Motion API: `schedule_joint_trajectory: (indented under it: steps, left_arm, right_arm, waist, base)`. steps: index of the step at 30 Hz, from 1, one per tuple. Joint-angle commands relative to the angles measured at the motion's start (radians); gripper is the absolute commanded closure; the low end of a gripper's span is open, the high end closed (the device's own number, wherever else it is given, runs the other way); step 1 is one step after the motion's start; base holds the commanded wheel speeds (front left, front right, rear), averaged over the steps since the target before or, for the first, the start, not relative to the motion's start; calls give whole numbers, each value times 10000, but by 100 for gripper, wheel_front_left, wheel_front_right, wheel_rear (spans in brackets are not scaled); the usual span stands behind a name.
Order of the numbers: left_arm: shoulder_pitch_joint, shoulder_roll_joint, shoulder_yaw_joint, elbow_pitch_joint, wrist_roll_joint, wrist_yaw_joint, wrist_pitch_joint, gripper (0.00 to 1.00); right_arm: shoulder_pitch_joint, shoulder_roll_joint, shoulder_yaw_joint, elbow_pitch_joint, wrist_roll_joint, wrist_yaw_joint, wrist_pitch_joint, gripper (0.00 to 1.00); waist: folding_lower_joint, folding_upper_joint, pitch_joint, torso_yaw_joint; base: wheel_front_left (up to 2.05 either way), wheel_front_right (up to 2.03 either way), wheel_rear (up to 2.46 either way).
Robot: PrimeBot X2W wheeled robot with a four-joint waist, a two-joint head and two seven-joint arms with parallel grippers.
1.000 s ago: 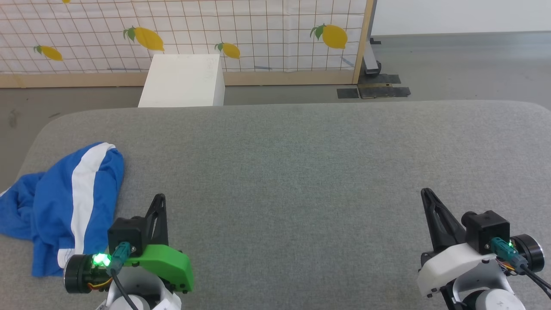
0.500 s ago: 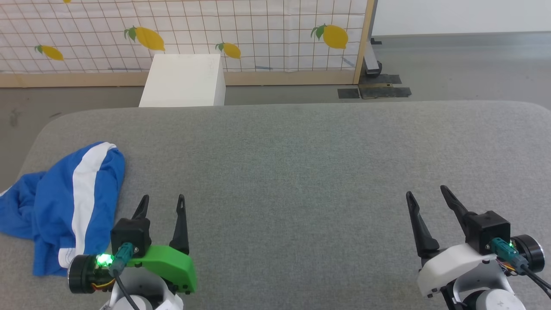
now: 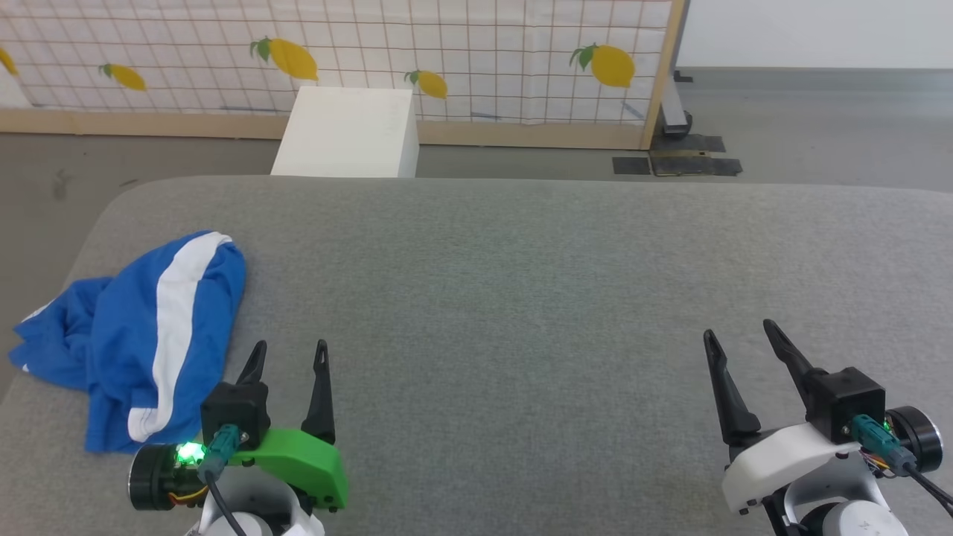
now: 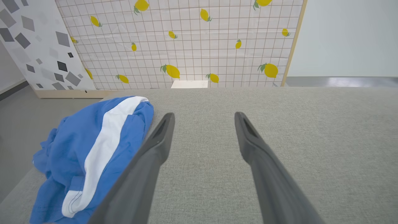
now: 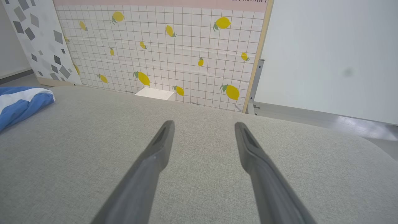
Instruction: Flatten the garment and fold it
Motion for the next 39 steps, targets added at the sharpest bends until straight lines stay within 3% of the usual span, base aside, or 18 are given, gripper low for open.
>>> schedule_joint_trajectory:
  steps: [1,39]
  left_arm:
    - [-145,18,-34,66,-122,88,-127,0]
    - [-240,251,-399,588,-623,540,-906,0]
  right_arm:
    - [-21,6,-5,35,-11,-3,-115,0]
    - [-109,15,-54,412,184,-7,-868,0]
  waist:
    - [0,0,6,177]
    - [0,0,-75,2604]
  base:
    - [0,0,0]
    - [0,0,0]
